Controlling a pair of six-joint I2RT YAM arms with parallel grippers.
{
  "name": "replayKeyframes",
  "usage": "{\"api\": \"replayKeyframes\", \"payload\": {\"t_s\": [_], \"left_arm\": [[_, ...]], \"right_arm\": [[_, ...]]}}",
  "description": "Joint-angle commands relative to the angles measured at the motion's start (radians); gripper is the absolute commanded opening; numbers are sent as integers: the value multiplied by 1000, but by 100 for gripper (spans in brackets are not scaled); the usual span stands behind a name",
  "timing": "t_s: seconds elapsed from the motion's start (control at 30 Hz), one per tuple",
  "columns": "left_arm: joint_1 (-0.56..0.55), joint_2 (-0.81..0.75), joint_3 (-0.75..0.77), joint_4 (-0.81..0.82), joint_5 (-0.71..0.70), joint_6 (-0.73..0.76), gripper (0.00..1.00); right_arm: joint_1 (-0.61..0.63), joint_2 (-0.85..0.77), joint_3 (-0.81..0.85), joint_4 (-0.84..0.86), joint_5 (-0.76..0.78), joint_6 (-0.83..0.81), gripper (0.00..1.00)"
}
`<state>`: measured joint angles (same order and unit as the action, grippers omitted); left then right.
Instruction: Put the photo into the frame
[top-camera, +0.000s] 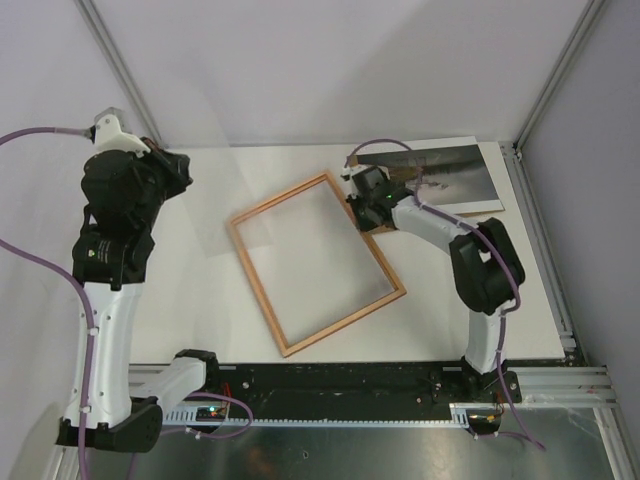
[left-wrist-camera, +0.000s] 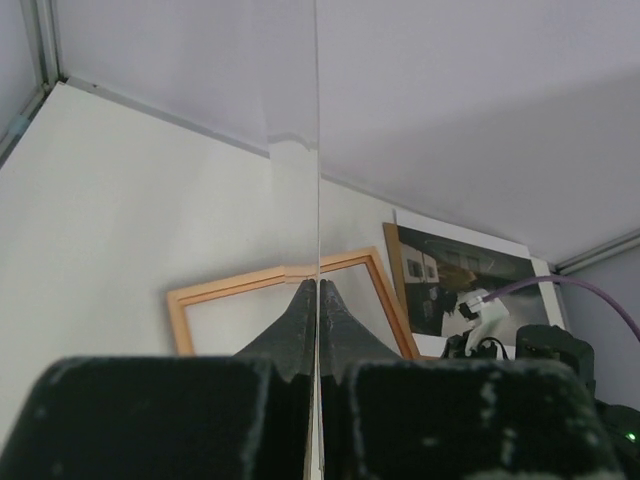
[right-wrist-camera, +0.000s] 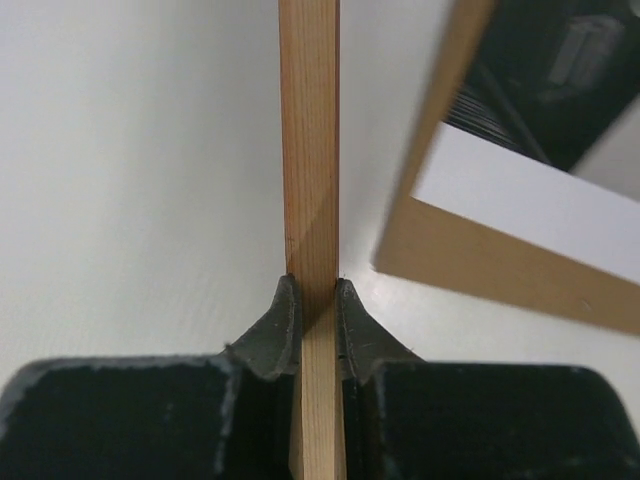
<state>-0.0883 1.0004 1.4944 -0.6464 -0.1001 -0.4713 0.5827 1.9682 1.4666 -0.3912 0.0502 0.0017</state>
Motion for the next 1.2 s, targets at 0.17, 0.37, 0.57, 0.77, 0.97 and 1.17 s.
{"api": "replayKeyframes", "payload": {"t_s": [0.17, 0.37, 0.57, 0.77, 0.97, 1.17], "left_arm": [[7, 40, 57, 57, 137, -90, 0], [7, 45, -18, 100, 303, -154, 0], [7, 38, -118, 151, 419, -205, 0], [6, 7, -268, 234, 528, -252, 0], [6, -36, -400, 305, 595, -286, 0], [7, -57, -468, 365, 671, -317, 0]], "right_arm": [[-49, -225, -152, -2, 108, 230, 0], [-64, -321, -300, 42, 126, 325, 0], [-81, -409, -450, 91, 118, 424, 0], [-81, -472, -566, 161, 101, 484, 0], [-60, -496, -629, 206, 85, 505, 0], [-42, -492, -659, 224, 75, 528, 4]]}}
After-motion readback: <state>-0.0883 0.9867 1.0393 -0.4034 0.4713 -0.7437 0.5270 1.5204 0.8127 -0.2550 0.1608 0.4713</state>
